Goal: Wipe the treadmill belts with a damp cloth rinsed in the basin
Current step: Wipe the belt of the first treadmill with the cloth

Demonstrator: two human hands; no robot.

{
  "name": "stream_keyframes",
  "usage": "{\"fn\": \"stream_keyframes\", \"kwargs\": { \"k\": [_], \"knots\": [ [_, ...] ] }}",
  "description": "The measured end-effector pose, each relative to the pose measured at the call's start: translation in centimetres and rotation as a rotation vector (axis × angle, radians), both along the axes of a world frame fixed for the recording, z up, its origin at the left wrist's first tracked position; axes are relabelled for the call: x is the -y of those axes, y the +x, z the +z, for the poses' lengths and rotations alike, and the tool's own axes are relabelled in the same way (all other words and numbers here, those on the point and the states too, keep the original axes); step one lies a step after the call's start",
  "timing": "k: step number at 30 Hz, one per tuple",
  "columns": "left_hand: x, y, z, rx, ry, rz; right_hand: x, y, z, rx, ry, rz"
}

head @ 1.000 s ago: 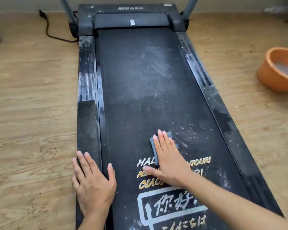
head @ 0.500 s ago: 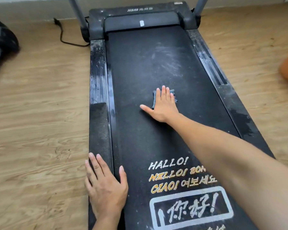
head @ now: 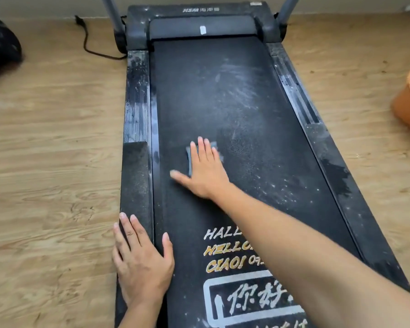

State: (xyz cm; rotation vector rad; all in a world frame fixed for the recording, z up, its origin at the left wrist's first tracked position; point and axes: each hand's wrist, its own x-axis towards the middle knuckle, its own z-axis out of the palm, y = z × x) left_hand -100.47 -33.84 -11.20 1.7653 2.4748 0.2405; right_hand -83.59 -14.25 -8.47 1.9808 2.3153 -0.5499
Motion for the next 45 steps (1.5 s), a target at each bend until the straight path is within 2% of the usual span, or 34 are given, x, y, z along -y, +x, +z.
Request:
{"fn": "stream_keyframes", "kwargs": {
  "k": [2, 5, 7, 11, 14, 16, 21, 24, 26, 29, 31, 32, 34, 36, 39, 41, 43, 45],
  "knots": [
    [0.0, 0.1, -0.2, -0.012, 0.017, -0.007, -5.2, -1.6, 0.3, -0.013, -0.007, -0.099],
    [0.0, -0.1, -0.2, -0.037, 0.005, -0.014, -4.7, -1.2, -0.1, -0.012, 0.026, -0.076],
    [0.0, -0.1, -0.2, -0.037, -0.001, -0.011, 1.1, 1.4, -0.3, -0.018, 0.052, -0.001],
    [0.1, -0.1, -0.1, -0.02, 0.014, -0.022, 19.3, 8.4, -0.1, -0.021, -0.006, 0.053],
    [0.1, 0.0, -0.1, -0.012, 0.01, -0.009, 27.6, 11.0, 0.0, 0.099, -0.026, 0.086],
    [0.0, 0.0, 0.0, -0.008, 0.007, -0.017, 24.5, 11.5, -0.3, 0.075, 0.009, 0.052],
    [0.2, -0.1, -0.3, 0.002, 0.009, -0.018, 2.9, 12.4, 0.6, 0.032, -0.032, -0.271],
    [0.1, 0.0, -0.4, 0.008, 0.037, -0.014, -1.1, 13.2, 0.7, 0.039, -0.043, -0.308],
    [0.2, 0.0, -0.3, 0.017, 0.038, -0.013, 4.5, 13.2, 0.7, 0.044, -0.051, -0.219],
    [0.1, 0.1, 0.0, 0.03, 0.035, -0.017, 21.3, 13.2, 1.3, 0.002, -0.128, -0.077],
    [0.2, 0.1, 0.1, 0.041, 0.03, -0.017, 30.0, 13.5, 1.3, 0.06, -0.1, 0.019],
    [0.3, 0.1, 0.2, 0.047, 0.033, -0.014, 31.5, 13.7, 1.2, 0.104, -0.084, 0.039],
    [0.3, 0.2, 0.3, 0.048, 0.037, -0.016, 28.2, 13.5, 0.6, 0.092, -0.058, 0.009],
    [0.2, 0.0, 0.2, 0.044, 0.039, -0.025, 19.7, 12.9, 1.2, 0.048, -0.089, -0.09],
    [0.3, 0.0, -0.1, 0.035, 0.037, -0.022, 5.6, 14.1, 0.8, 0.056, -0.008, -0.271],
    [0.3, -0.1, -0.2, 0.026, 0.037, -0.029, 0.5, 14.6, 0.8, 0.062, -0.008, -0.318],
    [0.2, -0.2, -0.4, 0.015, 0.019, -0.023, 0.9, 15.1, 0.7, 0.058, -0.018, -0.305],
    [0.3, -0.3, -0.2, 0.016, 0.003, -0.02, 7.1, 15.7, 0.8, 0.051, -0.025, -0.225]
  ]
}}
